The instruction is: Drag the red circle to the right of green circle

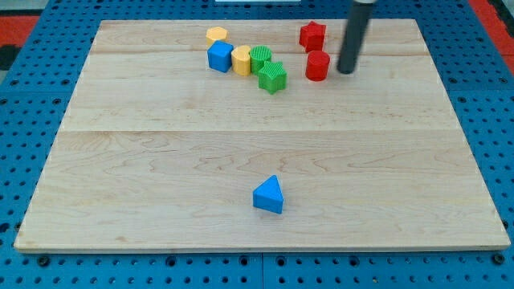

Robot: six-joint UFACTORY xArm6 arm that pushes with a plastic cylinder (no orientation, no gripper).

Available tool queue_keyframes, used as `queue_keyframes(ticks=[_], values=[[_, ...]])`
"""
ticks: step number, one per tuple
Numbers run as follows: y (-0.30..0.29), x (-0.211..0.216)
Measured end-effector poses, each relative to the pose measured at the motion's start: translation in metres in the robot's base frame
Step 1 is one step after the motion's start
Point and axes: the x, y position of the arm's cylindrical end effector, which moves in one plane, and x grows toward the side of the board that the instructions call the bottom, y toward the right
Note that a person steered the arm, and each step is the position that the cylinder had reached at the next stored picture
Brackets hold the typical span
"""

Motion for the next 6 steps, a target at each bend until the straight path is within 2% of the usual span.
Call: queue_keyframes(ticks=[2,3,4,5,6], values=[[-0.137,-0.01],[-0.134,-0.013],[-0.095,-0.011],[-0.064,0.007],[-0.069,0.055]])
